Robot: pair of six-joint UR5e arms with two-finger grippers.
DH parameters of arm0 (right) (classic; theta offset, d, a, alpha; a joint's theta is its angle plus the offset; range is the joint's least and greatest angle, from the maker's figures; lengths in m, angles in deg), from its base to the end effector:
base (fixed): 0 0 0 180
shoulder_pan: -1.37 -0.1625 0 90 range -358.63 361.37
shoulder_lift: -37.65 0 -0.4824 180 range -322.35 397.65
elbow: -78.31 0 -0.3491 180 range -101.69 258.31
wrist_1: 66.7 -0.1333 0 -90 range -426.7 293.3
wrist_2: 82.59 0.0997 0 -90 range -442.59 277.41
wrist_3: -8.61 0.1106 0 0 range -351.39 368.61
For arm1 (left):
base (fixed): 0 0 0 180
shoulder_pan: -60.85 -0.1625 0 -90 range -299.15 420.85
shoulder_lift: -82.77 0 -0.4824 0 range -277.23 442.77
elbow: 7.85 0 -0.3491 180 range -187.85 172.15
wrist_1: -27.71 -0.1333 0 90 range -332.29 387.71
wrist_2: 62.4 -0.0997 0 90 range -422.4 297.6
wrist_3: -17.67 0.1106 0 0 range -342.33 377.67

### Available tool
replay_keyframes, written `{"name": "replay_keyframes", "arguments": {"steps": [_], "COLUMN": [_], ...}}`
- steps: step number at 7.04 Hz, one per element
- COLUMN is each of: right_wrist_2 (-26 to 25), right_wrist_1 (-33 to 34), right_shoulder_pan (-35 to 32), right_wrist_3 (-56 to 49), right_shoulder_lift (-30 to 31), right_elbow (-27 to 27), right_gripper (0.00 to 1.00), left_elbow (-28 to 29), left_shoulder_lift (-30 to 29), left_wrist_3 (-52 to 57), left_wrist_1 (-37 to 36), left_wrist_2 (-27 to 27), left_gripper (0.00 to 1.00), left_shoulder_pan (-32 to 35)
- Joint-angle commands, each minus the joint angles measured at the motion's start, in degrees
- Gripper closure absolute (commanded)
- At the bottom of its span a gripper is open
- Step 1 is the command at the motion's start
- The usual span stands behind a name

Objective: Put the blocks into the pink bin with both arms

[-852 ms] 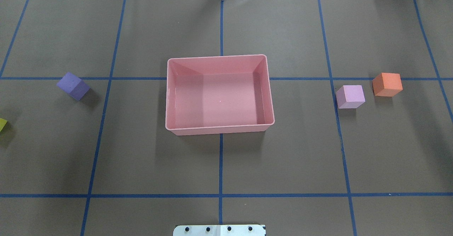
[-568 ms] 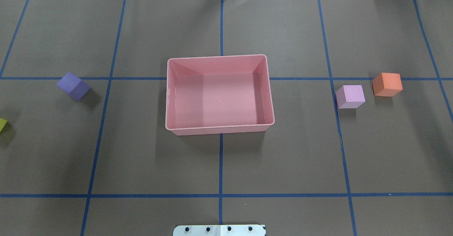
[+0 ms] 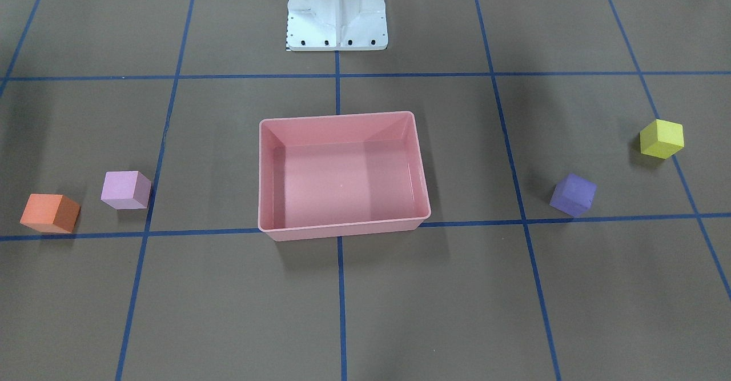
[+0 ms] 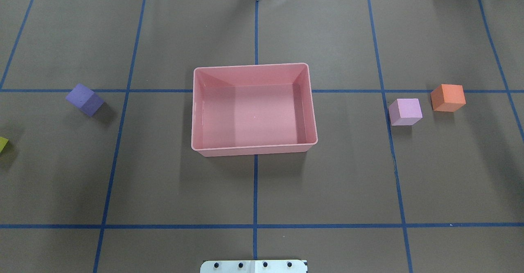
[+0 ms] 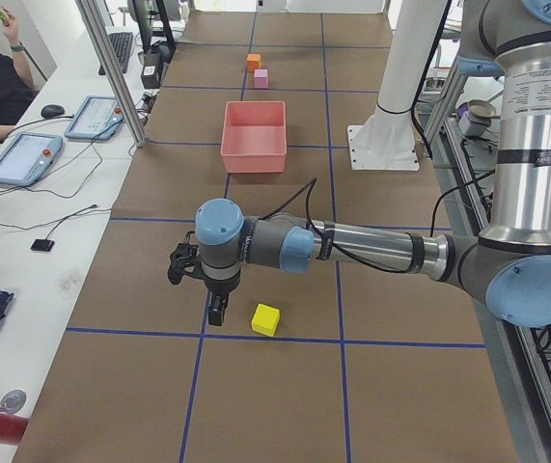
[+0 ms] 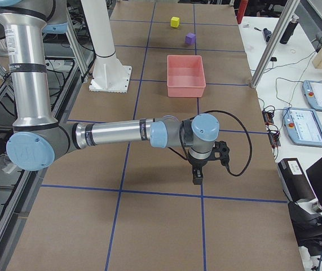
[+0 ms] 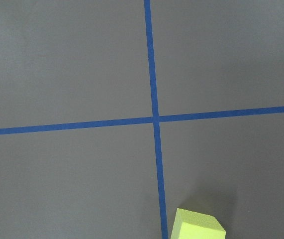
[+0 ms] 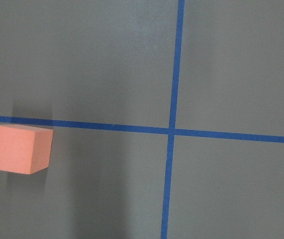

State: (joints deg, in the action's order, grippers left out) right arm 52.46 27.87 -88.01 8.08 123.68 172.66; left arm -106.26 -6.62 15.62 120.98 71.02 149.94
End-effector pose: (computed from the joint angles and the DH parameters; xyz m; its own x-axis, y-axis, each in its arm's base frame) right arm 0.0498 -0.4840 0.6647 0.7058 -0.0632 0.7056 0.0173 0.9973 0.0719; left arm -0.0501 -0.4549 0.6572 0.7242 0.1083 -0.6810 0.0103 0.9858 0.1678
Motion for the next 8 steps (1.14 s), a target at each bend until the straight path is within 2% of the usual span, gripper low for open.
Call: {"name": "replay_keyframes", "arguments": {"steps": [1, 4, 6, 8], "right_wrist_2": [0.0, 0.0, 0.0, 0.0], "right_wrist_1": [0.0, 0.0, 0.0, 0.0], "right_shoulder_pan": [0.0, 0.0, 0.0, 0.0], "right_wrist_3": [0.0, 0.0, 0.0, 0.0], "right_shoulder_lift": [-0.2, -0.2, -0.2, 0.1], "right_elbow": [0.0, 0.1, -0.1, -0.2], "right_gripper": [0.0, 0.0, 0.0, 0.0], "left_elbow": [-1.5, -3.4, -3.5, -3.2], "left_shoulder_lift": [0.0, -0.8, -0.5, 6.8], "left_wrist_3": [-0.2, -0.1, -11.0, -20.8], "left_wrist_1": [0.2, 0.2, 2.1, 20.5], "left_wrist_2": [0.5, 0.6, 2.9, 0.9], "left_gripper": [0.0, 0.0, 0.0, 0.01], "left_shoulder_pan": [-0.1, -0.3, -1.8, -6.6]}}
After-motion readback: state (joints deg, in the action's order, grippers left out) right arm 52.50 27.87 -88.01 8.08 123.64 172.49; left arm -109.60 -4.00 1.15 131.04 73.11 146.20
